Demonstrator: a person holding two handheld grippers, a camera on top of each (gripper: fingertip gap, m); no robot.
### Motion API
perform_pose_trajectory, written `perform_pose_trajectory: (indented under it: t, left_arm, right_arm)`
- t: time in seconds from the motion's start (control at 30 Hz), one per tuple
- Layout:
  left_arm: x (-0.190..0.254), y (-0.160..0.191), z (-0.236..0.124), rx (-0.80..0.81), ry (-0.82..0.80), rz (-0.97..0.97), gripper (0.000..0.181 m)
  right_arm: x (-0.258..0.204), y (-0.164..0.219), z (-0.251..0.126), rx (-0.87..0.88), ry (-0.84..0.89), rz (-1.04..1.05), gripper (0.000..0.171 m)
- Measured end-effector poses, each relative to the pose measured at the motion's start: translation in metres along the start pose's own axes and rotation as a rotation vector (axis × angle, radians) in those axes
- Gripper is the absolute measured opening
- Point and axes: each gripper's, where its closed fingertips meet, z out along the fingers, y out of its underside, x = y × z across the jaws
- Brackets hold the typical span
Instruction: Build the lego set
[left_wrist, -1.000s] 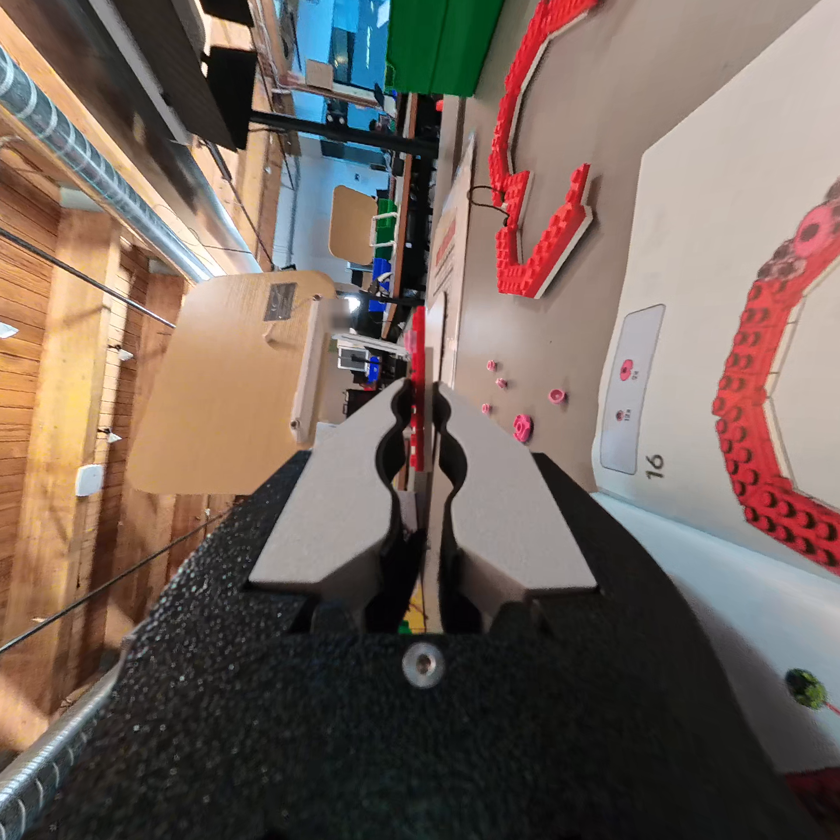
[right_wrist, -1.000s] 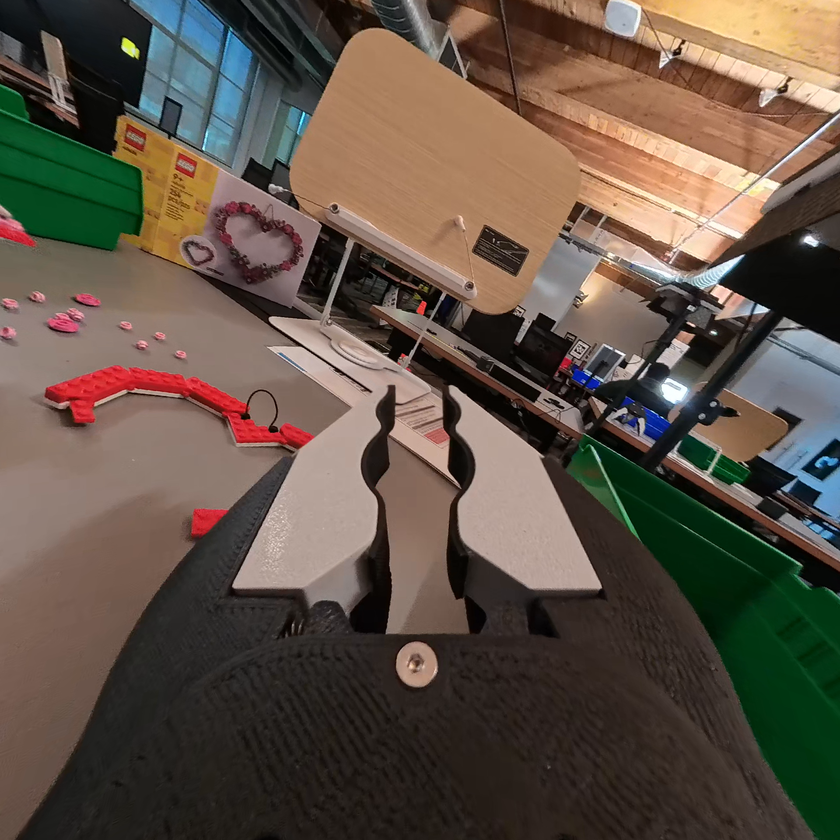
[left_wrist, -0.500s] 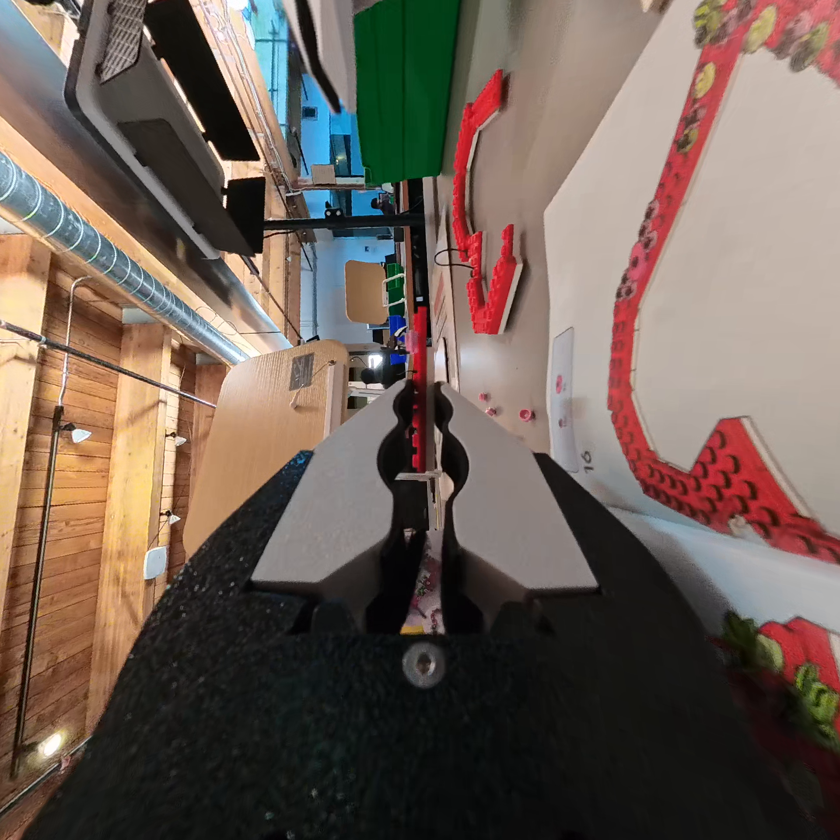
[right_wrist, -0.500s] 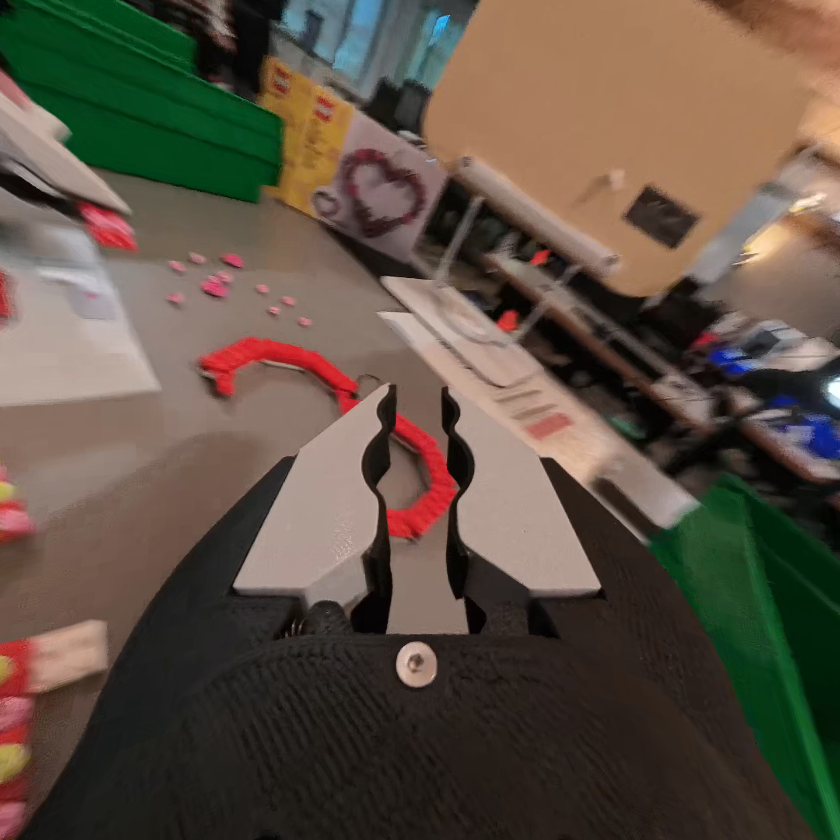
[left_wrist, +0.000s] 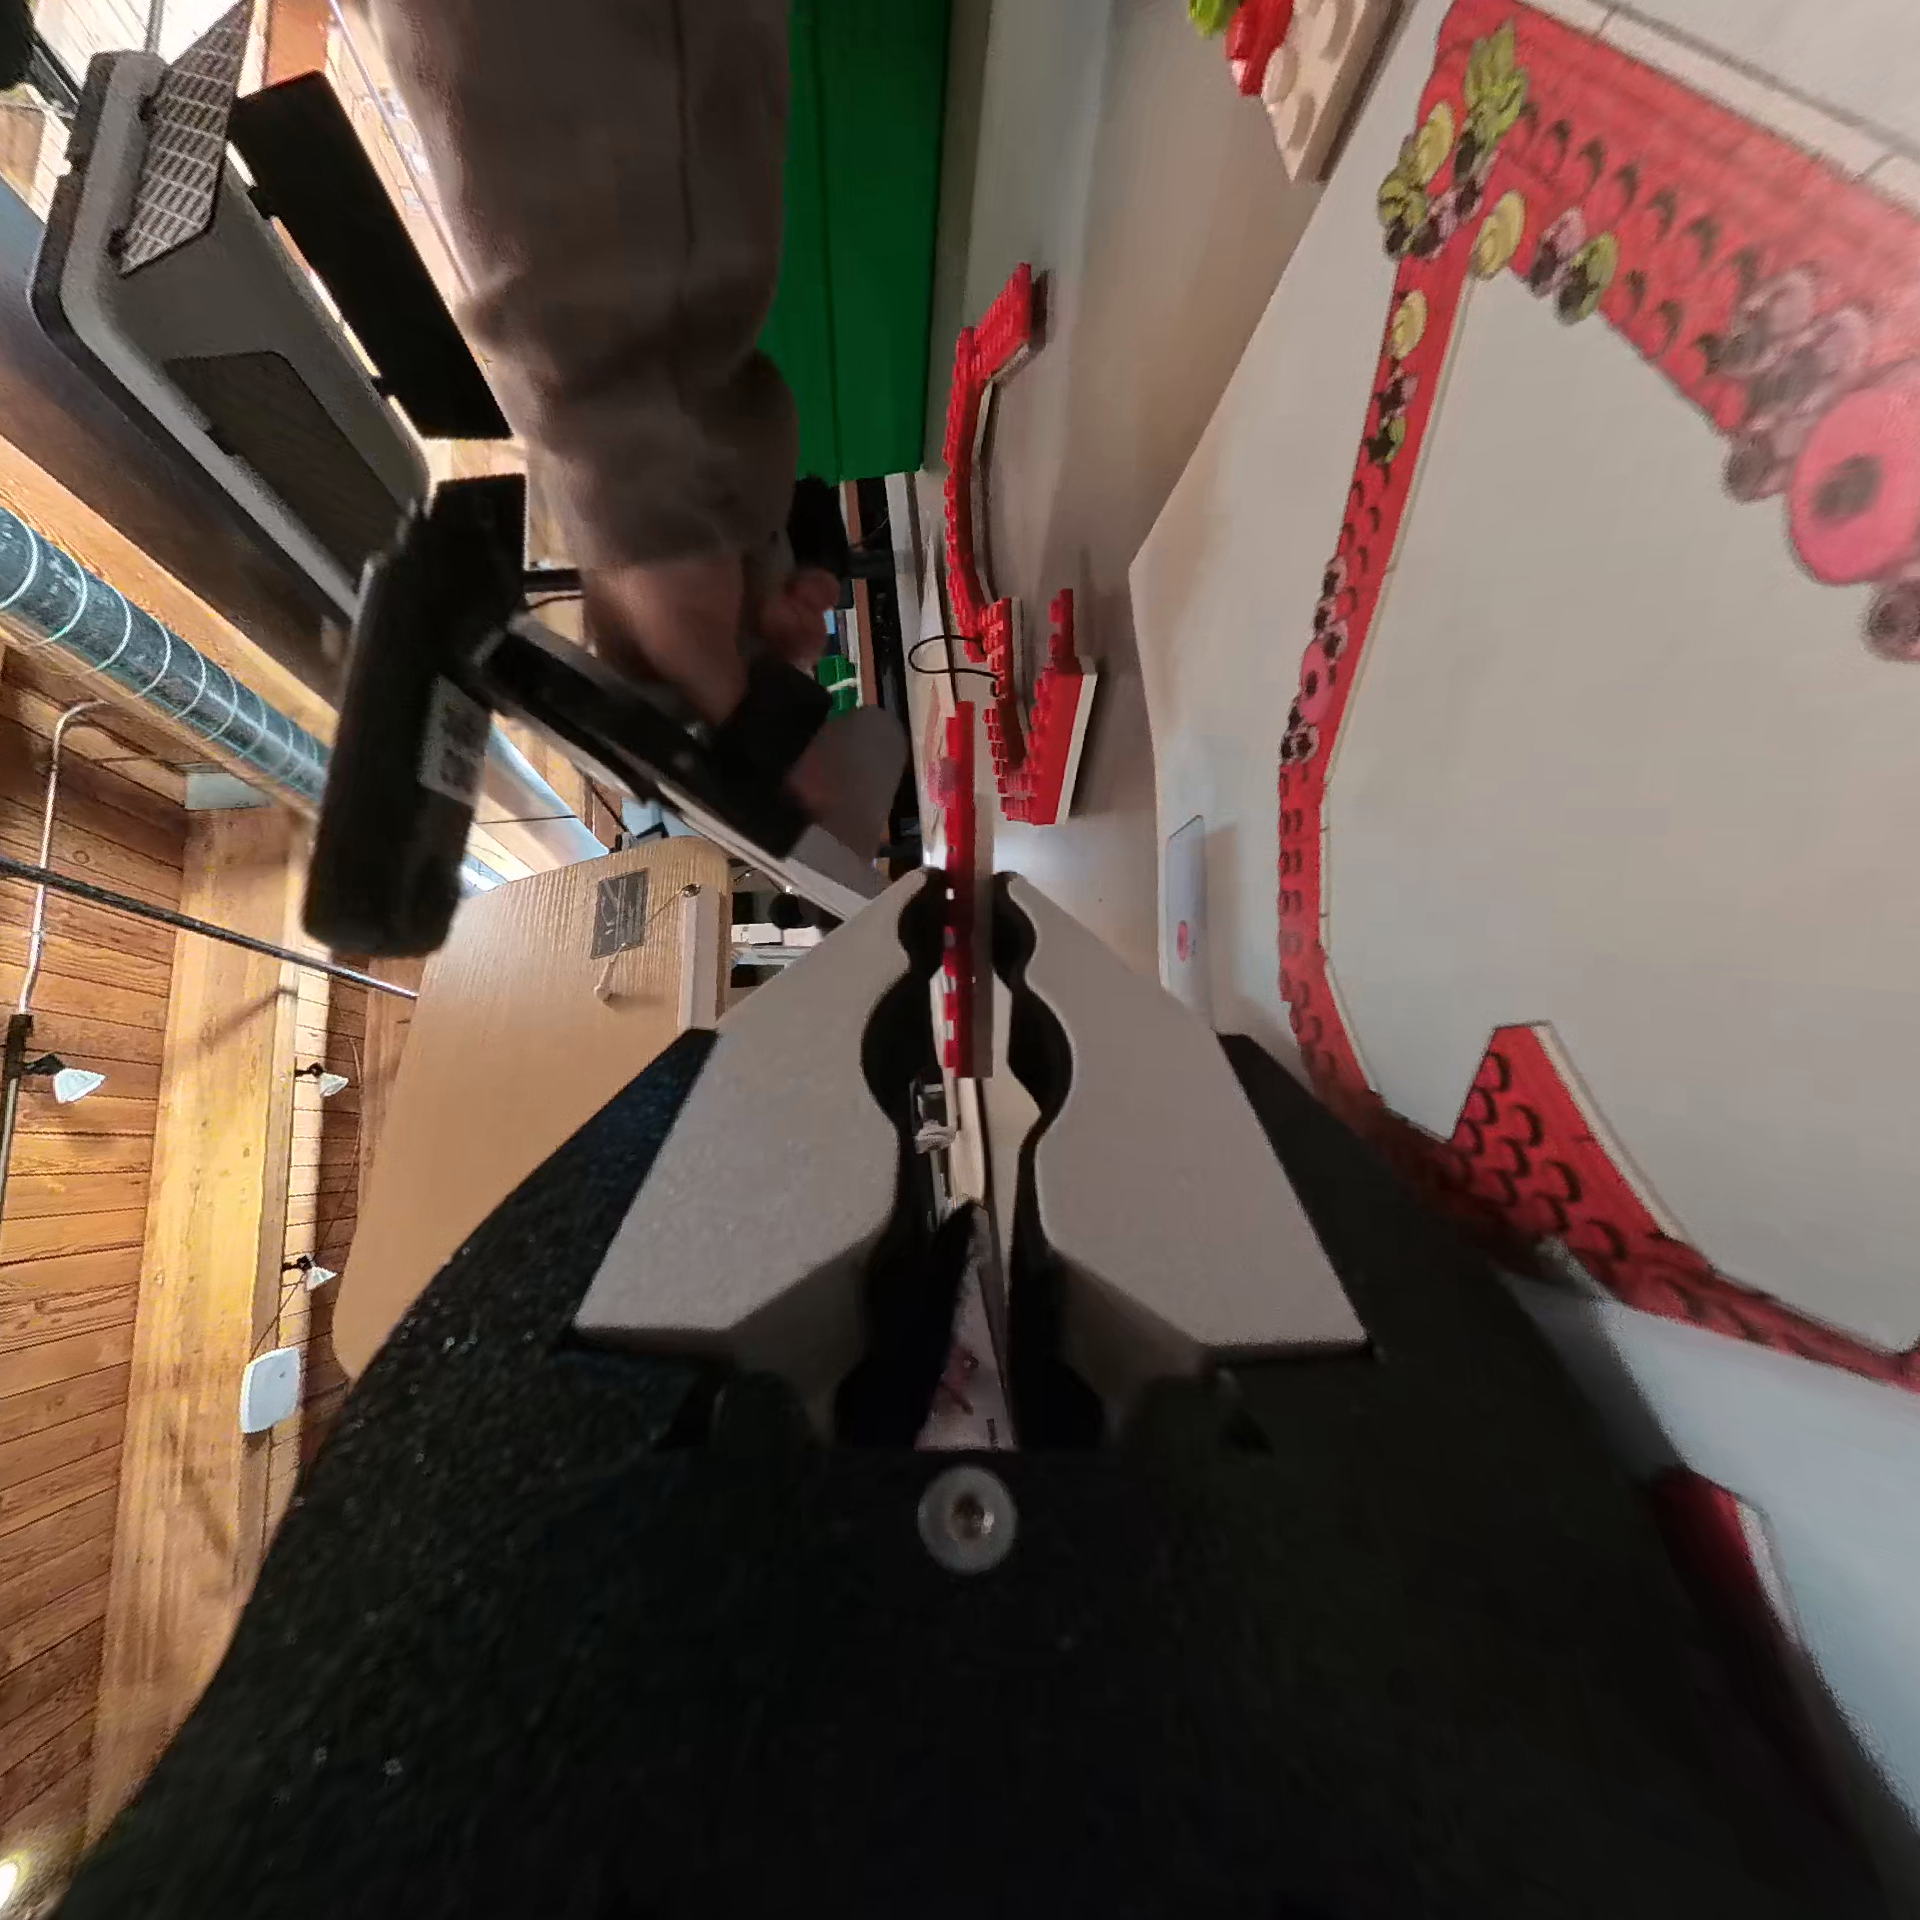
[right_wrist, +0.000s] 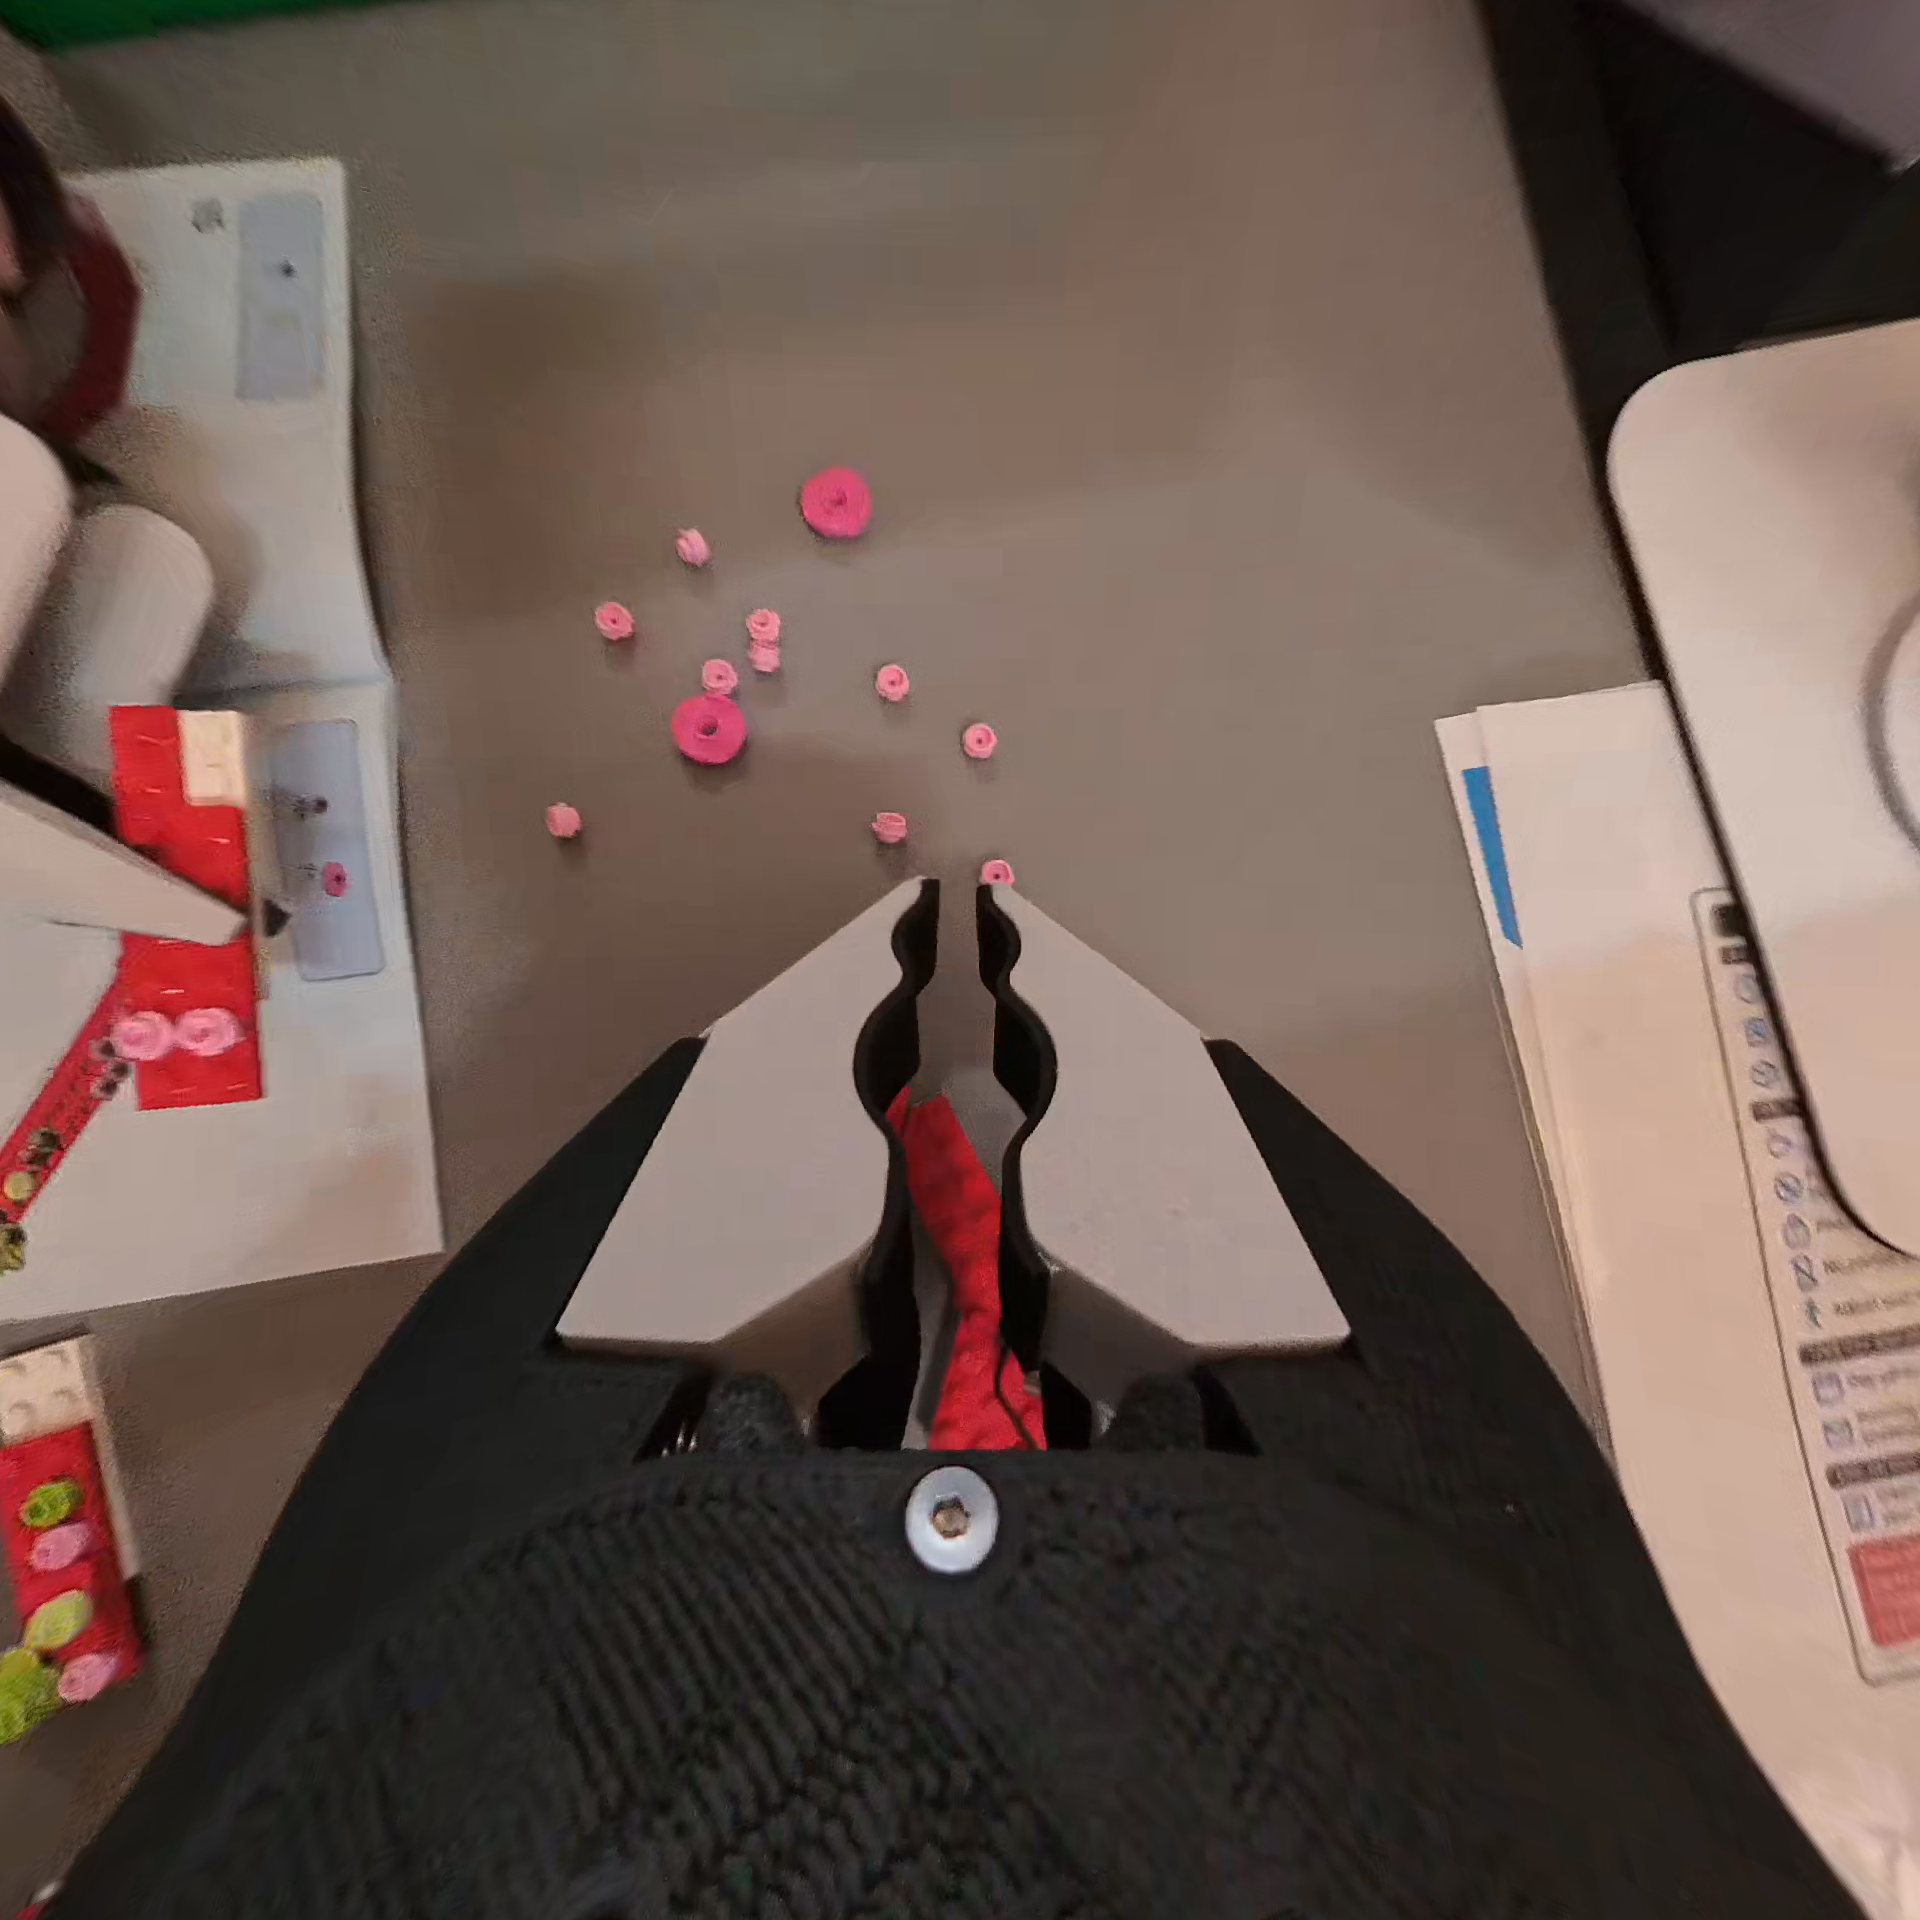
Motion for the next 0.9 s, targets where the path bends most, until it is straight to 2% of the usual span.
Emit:
perform_pose_trajectory:
  t: [0.03,0.27,0.37,0.43,0.6,0.9]
  left_arm:
    - [0.0,0.0,0.0,0.004,0.002,0.0,0.005]
    - [0.007,-0.015,0.0,0.053,0.028,0.051,0.006]
    - [0.01,-0.021,-0.001,0.068,0.033,0.082,0.006]
    - [0.011,-0.023,-0.001,0.077,0.038,0.089,0.006]
    - [0.012,-0.025,-0.001,0.087,0.048,0.076,0.005]
    - [0.014,-0.024,-0.001,0.089,0.061,0.069,0.005]
  right_arm:
    - [-0.001,0.002,0.005,-0.024,-0.03,-0.009,0.005]
    - [-0.026,-0.002,0.017,-0.083,-0.182,-0.083,0.008]
    - [-0.056,-0.007,0.012,-0.041,-0.331,-0.068,0.009]
    - [-0.072,-0.007,0.01,-0.015,-0.375,-0.129,0.009]
    - [-0.084,-0.013,0.012,0.016,-0.376,-0.15,0.009]
    - [-0.056,-0.028,0.025,-0.022,-0.21,-0.179,0.008]
